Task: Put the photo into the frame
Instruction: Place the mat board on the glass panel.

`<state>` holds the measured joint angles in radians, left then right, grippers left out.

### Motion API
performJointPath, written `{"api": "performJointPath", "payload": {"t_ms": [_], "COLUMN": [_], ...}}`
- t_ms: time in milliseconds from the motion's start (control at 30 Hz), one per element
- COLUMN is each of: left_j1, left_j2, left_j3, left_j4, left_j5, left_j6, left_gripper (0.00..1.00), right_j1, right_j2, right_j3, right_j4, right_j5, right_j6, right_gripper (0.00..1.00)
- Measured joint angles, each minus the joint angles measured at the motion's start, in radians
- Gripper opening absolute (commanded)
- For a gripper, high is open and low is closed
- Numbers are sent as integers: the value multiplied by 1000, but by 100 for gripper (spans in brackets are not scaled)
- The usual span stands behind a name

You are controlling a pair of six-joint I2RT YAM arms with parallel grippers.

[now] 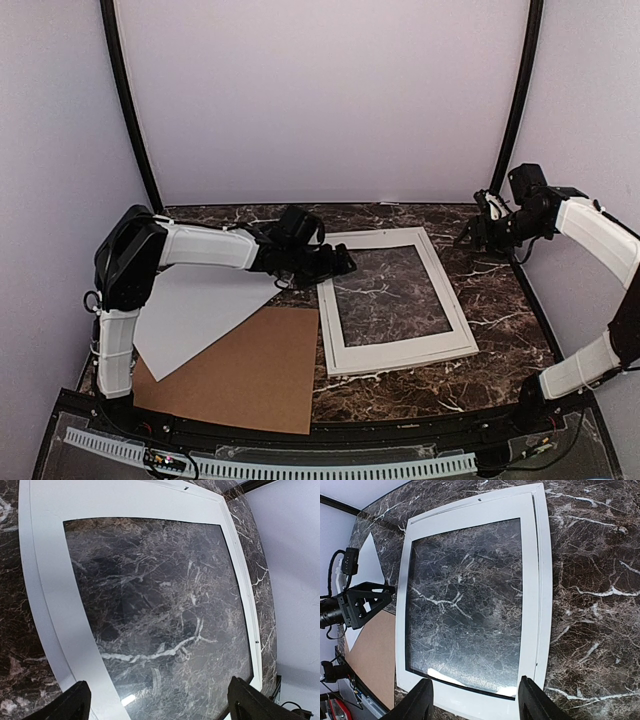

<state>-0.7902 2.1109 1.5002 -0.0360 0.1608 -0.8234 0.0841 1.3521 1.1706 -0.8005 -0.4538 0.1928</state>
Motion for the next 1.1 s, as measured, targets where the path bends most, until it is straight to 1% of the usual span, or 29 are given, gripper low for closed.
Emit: {"api": "performJointPath", "payload": {"t_ms": [500, 1100], "left_j1": [0, -2], "left_j2": [57, 107], "left_j3": [37, 65], "left_j4": [6, 45], "left_j5": [18, 74], "left_j6": [0, 2], "left_gripper": [97, 96], "right_j1": [0, 0], "right_j2": [-8, -11], "right_j3": [-10, -39], "right_j4": [1, 11], "right_j5": [0, -3], "right_j6": [0, 0], "right_gripper": [58, 58]}}
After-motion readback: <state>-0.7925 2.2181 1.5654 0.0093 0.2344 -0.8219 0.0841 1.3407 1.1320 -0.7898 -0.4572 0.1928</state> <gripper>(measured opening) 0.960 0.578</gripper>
